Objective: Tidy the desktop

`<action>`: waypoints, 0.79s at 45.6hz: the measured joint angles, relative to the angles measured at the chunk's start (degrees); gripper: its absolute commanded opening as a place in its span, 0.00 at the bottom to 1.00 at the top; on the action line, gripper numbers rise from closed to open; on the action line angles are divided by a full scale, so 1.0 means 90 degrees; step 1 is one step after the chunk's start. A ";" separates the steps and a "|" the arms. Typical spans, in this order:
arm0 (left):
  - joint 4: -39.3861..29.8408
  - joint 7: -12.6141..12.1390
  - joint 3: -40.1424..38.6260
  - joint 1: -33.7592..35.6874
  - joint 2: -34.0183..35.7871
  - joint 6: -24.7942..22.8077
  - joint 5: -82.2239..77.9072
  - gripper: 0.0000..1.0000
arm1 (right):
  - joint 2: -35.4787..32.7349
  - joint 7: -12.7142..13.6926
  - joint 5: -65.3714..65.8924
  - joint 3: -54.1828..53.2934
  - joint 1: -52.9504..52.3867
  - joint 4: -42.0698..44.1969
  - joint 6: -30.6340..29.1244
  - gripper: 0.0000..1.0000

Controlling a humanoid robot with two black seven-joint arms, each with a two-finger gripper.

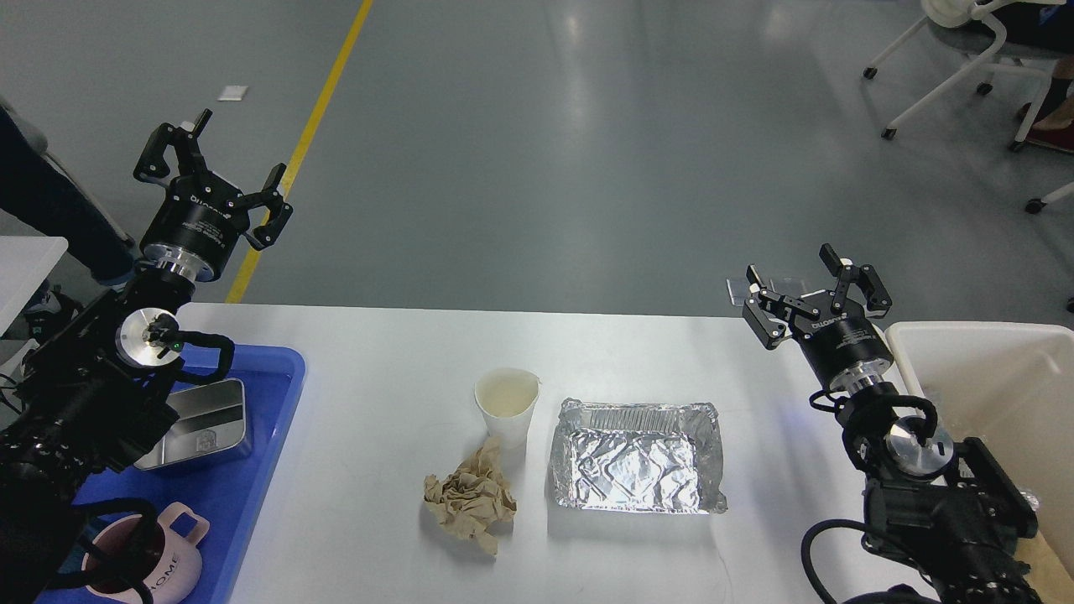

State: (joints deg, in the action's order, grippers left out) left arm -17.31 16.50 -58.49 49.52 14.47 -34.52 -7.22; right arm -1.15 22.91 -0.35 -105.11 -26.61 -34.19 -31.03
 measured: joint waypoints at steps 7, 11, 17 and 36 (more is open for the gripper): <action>-0.0004 0.0042 -0.0424 -0.0190 -0.0375 -0.0006 0.0342 0.97 | 0.0016 0.0000 0.0000 0.0000 0.0005 0.0000 0.0000 1.00; -0.0010 0.0061 -0.0464 -0.0268 -0.0510 0.0047 0.0472 0.97 | 0.0022 -0.0002 -0.0010 -0.0003 -0.0003 0.0001 0.0000 1.00; -0.0011 0.0082 -0.0390 -0.0385 -0.0560 0.0236 0.0497 0.97 | 0.0094 -0.0004 -0.0044 -0.0025 -0.0193 0.0014 -0.0005 1.00; -0.0056 0.0109 -0.0334 -0.0530 -0.0811 0.0713 0.0441 0.97 | 0.0015 -0.0009 0.0534 0.0796 -0.0193 0.0088 0.0640 1.00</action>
State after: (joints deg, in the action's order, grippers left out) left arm -17.81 17.48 -61.50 44.75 7.18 -28.10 -3.26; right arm -1.02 22.83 4.45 -97.95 -28.34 -33.40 -25.26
